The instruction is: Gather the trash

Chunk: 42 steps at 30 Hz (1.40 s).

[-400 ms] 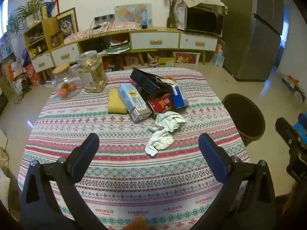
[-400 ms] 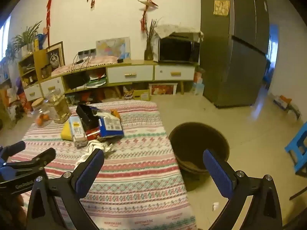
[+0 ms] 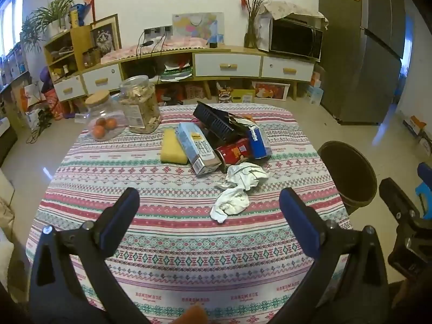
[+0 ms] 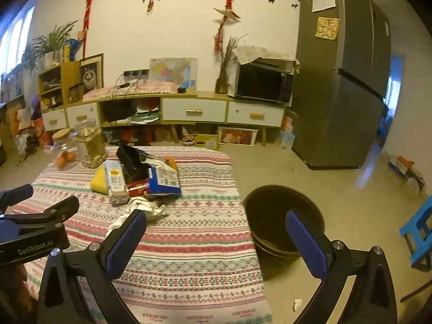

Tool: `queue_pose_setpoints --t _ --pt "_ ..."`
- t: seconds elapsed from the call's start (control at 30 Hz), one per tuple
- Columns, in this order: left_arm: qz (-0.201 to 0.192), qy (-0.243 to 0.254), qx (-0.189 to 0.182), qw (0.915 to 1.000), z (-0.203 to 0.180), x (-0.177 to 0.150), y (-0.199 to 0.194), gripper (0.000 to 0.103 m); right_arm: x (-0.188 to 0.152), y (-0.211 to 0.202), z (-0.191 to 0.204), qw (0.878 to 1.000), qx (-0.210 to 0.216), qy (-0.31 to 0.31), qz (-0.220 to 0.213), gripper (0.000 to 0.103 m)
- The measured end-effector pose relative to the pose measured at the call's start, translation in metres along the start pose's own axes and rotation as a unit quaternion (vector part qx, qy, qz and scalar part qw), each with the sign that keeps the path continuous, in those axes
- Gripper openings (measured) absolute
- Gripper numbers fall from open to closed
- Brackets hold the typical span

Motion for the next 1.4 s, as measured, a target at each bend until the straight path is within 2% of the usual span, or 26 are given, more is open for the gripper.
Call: queue_pose_setpoints --t 0.37,1.4 --pt "-0.005 -0.010 0.009 0.9999 0.009 -0.002 -0.001 0.103 -0.011 0.003 0.009 1.000 0.022 0.009 0.002 0.103" --pt "-0.007 -0.018 0.014 0.9997 0.015 -0.005 -0.002 0.103 -0.009 0.005 0.009 1.000 0.023 0.003 -0.003 0.103"
Point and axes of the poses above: each gripper's, at about its wrist camera, not at the fingertips, and y roughly the way its jaws point, z to its left, x to its top, the point moved 3 cm from there along y, roughly the way its jaws point, and after that the axes turned 5 degrees about -z, right-handed, at the moved point
